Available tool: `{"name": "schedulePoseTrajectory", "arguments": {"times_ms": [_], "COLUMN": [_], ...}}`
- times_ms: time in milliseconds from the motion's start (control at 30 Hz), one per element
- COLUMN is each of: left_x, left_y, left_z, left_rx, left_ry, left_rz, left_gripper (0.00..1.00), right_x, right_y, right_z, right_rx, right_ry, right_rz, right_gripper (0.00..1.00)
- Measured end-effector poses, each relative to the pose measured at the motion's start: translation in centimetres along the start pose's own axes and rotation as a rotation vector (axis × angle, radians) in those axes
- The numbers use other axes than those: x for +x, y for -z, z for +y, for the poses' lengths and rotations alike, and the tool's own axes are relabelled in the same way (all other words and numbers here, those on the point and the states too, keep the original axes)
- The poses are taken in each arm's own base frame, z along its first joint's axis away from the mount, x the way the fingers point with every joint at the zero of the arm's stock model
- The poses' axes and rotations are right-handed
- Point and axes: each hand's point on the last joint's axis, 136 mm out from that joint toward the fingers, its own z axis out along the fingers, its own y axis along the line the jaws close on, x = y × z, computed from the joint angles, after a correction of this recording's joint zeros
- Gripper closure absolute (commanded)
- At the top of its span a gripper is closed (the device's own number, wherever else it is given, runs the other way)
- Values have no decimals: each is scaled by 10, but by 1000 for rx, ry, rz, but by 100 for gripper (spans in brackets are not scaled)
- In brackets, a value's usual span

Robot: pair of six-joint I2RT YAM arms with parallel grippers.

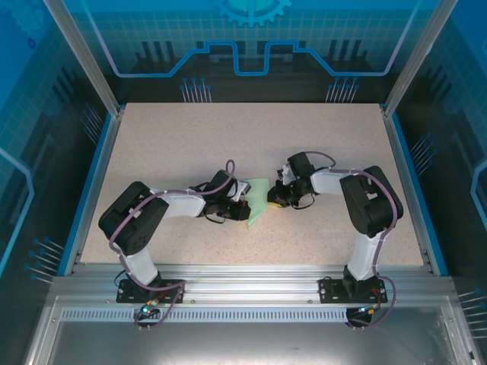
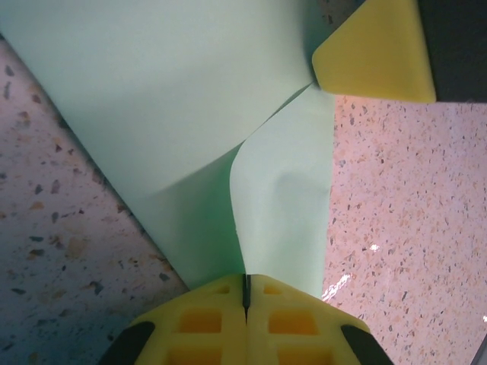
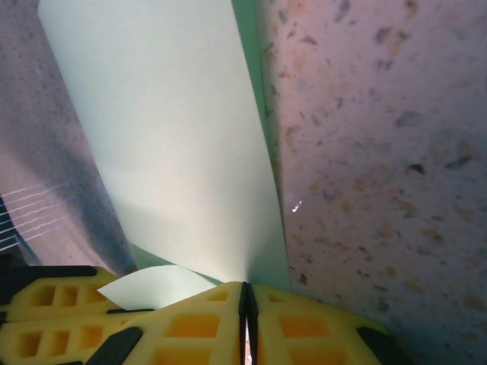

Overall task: Fold a paper plane with a square sheet of paper (pick it up from the middle)
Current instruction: Third fold the triangle at the center of the table.

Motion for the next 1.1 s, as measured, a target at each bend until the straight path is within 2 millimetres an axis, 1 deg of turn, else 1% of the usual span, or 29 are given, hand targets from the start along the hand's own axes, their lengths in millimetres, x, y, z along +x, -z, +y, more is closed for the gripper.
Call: {"name": "schedulePoseTrajectory", "arguments": {"times_ms": [167,233,367,433,500,633,700,867,1100], "left_x": [0,0,0,0,0,0,0,0,-1], "left_y": [0,0,0,0,0,0,0,0,1], "left_z": [0,0,0,0,0,0,0,0,1], "left_rx": [0,0,0,0,0,0,0,-3,-4], "left_ry": [0,0,0,0,0,0,0,3,5], "left_rz": [0,0,0,0,0,0,0,4,6], "left_gripper": [100,100,100,100,100,100,100,100,100], "right_x": [1,1,5,13,23,49,55,54,53], "right_y": [2,8,18,17,10,-6,-11,-19,-16], "right_z": [1,5,24,33,37,31,28,23,26], "right_rx": [2,6,-22,-39,-48,-38,-35,-38,-42], "right_ry": [6,13,50,67,70,46,32,10,14], "right_rz": [-2,-12,-42,-44,-30,18,30,34,26], "right_gripper": [87,87,87,87,87,87,87,88,87]}}
